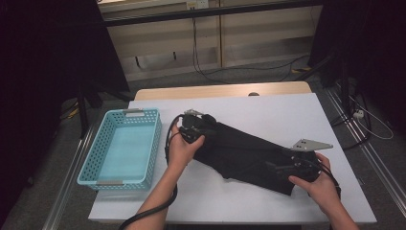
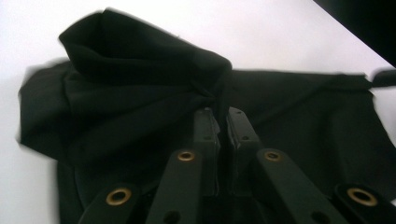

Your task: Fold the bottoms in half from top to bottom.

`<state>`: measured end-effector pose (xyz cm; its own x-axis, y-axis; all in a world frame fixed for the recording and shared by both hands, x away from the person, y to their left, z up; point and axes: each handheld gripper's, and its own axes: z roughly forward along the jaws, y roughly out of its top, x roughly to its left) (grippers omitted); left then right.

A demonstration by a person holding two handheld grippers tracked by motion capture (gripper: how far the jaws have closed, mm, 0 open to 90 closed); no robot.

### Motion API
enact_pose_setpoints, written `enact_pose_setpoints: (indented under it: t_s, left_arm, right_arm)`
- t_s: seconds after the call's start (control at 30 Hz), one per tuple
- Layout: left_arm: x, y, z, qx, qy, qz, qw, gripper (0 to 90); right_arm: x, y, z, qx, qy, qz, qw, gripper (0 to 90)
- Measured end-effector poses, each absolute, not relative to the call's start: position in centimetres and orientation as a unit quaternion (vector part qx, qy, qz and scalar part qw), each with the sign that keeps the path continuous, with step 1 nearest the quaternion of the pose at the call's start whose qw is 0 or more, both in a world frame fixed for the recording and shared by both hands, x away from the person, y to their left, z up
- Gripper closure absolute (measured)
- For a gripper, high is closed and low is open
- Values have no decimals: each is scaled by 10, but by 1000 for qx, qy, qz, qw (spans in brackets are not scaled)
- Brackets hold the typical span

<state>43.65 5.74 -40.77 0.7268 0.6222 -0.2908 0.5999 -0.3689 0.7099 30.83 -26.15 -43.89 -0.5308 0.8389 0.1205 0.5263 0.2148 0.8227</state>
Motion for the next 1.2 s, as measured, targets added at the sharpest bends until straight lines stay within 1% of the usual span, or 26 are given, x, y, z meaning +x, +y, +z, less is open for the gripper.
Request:
enact_pose_setpoints:
  t_s: [0.1,0.2,0.23,0.3,0.4,0.43,0.47,0.5,0.53,0.6,0.67,0.77,0.87,0.93,0.97,1.0,1.1,1.2]
  left_arm:
    - [424,44,-417,840,345,8,418,845]
    - [415,34,-425,845,328,-13,423,833]
    - [413,31,-426,852,319,-16,414,826]
    - [410,28,-426,856,306,-20,416,798]
    - [409,27,-424,858,292,-23,423,686]
    - [409,27,-423,855,291,-20,429,632]
    - [410,29,-421,853,291,-14,434,535]
    - [411,31,-418,854,289,0,431,475]
    - [412,34,-416,855,291,20,430,442]
    - [415,40,-411,848,299,30,437,326]
    - [418,48,-407,843,307,32,440,321]
    - [423,59,-403,839,321,47,436,243]
    - [425,67,-403,836,332,54,434,209]
    - [427,73,-403,835,339,56,430,200]
    - [427,75,-403,834,345,68,426,196]
    - [429,78,-403,838,343,61,421,191]
    - [430,84,-407,835,356,66,415,179]
    - [432,90,-408,841,355,69,404,173]
  right_arm:
    - [309,-259,-439,446,761,436,181,162]
    - [310,-255,-439,444,764,434,178,159]
    - [311,-253,-439,442,764,436,177,159]
    - [311,-250,-439,439,765,438,176,159]
    - [310,-247,-439,434,769,436,174,159]
    - [310,-247,-438,432,769,437,174,159]
    - [310,-246,-438,431,770,437,174,159]
    - [311,-245,-439,433,769,438,173,159]
    - [311,-245,-439,432,770,437,171,159]
    - [313,-241,-440,429,773,436,169,165]
    - [315,-238,-440,425,775,436,167,166]
    - [318,-231,-439,421,778,437,164,181]
    - [321,-221,-439,418,779,439,159,216]
    - [322,-214,-440,409,785,437,156,241]
    - [323,-211,-439,405,788,437,156,260]
    - [324,-207,-439,402,790,437,154,265]
    - [329,-196,-440,396,796,432,151,265]
    - [334,-187,-441,388,803,428,148,260]
